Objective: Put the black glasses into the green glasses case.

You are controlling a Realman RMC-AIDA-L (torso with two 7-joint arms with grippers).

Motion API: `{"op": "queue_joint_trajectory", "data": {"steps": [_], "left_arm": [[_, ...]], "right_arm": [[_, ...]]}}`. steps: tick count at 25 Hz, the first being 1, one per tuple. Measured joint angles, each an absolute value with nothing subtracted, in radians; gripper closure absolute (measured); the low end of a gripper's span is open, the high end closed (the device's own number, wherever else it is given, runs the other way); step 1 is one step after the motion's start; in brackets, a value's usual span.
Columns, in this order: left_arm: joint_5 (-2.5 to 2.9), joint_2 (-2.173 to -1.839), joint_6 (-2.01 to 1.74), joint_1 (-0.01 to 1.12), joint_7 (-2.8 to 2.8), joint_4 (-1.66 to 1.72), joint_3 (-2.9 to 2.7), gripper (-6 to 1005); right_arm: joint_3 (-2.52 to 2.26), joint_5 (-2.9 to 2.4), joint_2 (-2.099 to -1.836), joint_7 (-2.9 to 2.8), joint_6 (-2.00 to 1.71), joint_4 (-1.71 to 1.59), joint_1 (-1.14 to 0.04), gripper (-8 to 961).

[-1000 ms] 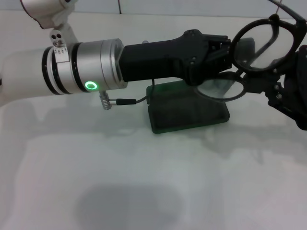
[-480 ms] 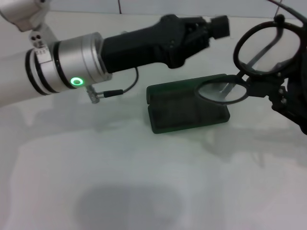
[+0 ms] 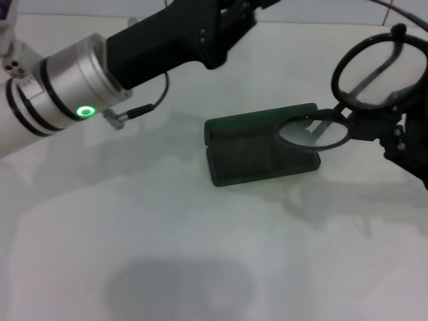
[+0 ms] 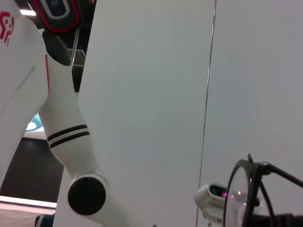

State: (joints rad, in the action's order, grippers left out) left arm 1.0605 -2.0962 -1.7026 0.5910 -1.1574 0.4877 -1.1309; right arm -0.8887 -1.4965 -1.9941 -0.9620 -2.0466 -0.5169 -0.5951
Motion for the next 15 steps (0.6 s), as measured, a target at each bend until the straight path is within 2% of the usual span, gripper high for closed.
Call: {"op": "queue_joint_trajectory", "data": {"steps": [15], "left_arm": [[1.025, -2.094, -1.679, 0.715, -1.096, 0.488, -1.269, 948]], "right_arm": [[-0.922, -1.534, -1.997, -0.997, -2.033, -0.503, -0.621, 907]]}}
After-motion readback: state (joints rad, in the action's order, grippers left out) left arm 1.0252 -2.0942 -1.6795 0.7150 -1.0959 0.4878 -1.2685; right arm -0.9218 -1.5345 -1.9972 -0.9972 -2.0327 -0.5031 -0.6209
